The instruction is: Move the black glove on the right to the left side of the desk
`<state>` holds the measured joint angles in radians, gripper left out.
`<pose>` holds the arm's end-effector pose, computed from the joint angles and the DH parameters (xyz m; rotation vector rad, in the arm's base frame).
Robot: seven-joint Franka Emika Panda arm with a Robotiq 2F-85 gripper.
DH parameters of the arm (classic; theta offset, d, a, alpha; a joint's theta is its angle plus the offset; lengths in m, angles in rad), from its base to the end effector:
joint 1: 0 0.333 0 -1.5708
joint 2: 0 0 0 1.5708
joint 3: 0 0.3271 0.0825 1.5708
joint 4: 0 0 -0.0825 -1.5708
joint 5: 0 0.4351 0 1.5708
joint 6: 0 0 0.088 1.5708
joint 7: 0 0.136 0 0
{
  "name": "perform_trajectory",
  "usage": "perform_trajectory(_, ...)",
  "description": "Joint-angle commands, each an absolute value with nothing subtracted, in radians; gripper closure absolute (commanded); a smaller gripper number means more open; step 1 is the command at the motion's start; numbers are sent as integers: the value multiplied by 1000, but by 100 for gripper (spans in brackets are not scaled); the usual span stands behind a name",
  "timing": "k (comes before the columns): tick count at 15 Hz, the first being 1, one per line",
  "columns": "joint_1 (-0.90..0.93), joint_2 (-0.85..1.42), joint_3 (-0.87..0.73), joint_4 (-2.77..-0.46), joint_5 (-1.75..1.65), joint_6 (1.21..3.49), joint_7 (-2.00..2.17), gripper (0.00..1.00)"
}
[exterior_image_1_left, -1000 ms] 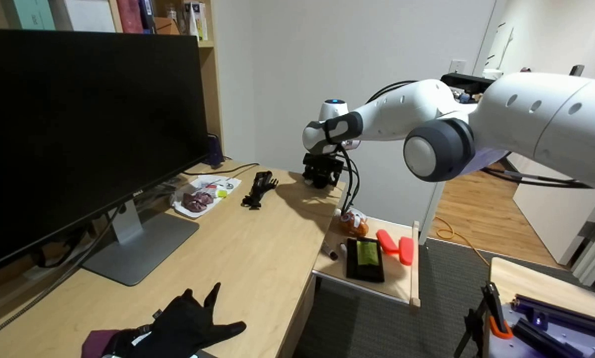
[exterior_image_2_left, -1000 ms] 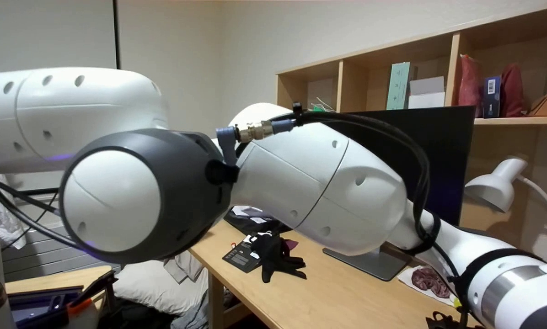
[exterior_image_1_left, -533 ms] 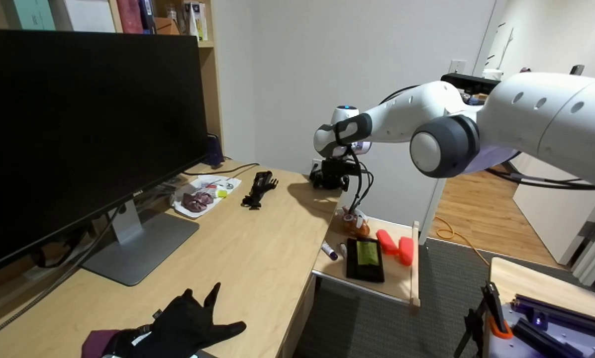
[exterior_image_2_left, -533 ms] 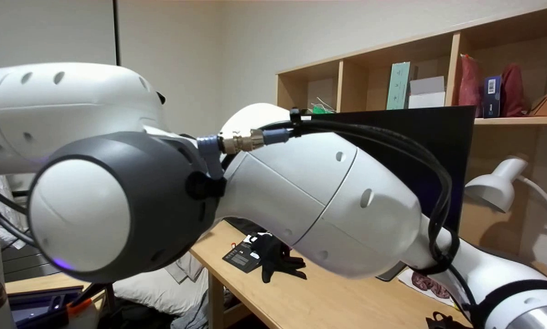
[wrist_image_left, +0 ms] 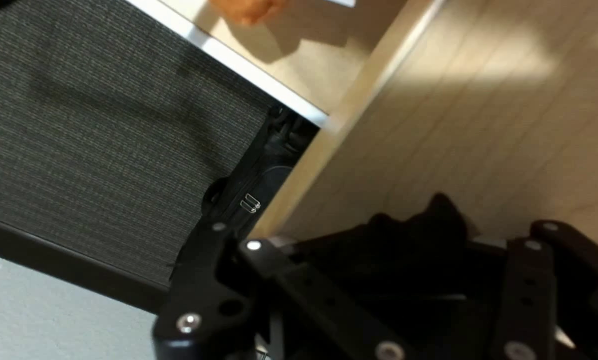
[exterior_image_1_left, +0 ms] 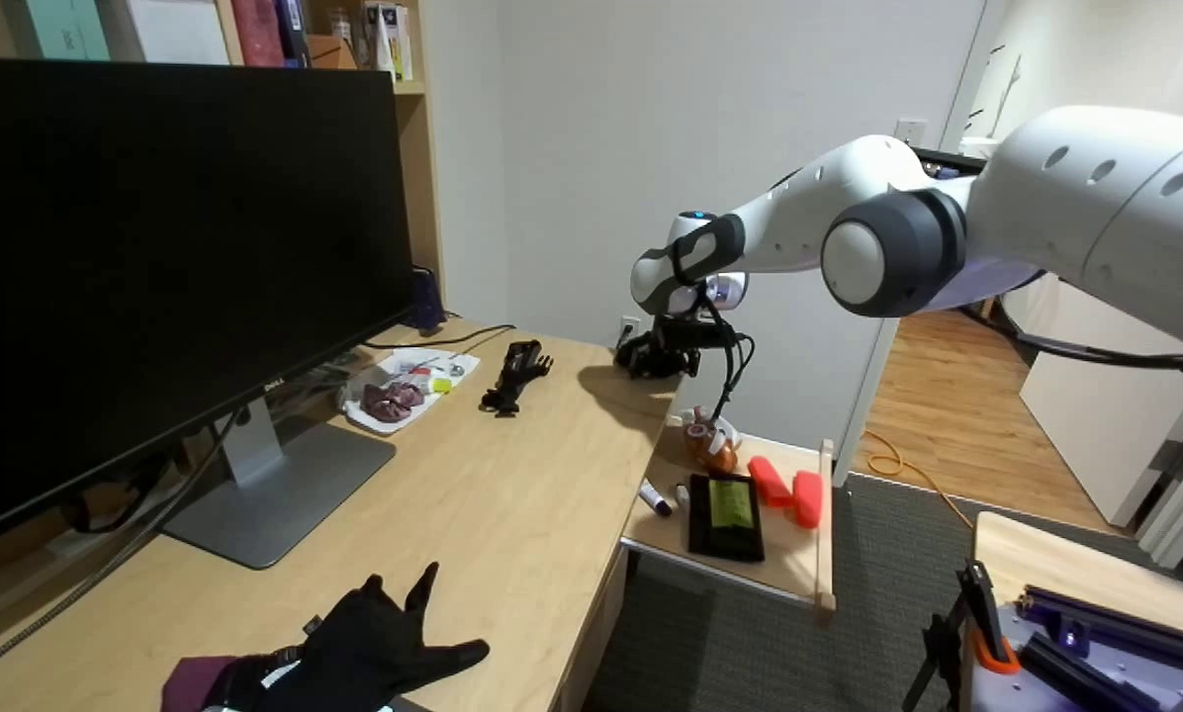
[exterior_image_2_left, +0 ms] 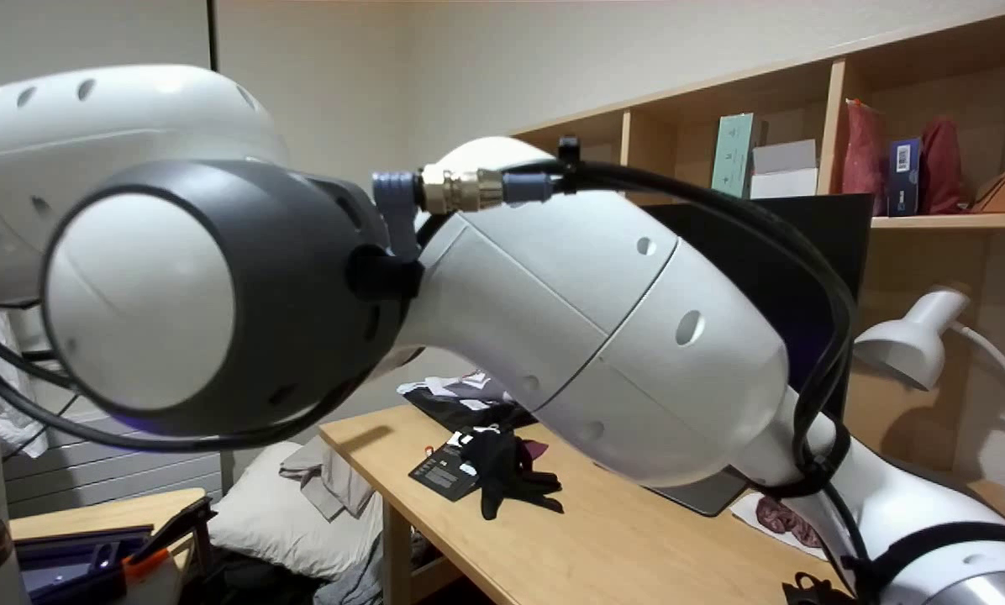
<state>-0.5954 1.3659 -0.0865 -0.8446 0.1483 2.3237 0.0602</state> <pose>0.6731 -0.5008 0.0017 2.9065 -1.1669 0.1899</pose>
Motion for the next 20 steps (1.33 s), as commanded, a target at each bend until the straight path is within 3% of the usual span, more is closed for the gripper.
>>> perform_trajectory(1, -558, 1218, -90, -1081, 143, 2365, 40, 93)
perform_trajectory(20, -184, 397, -98, -1931, 170, 2337, 264, 93)
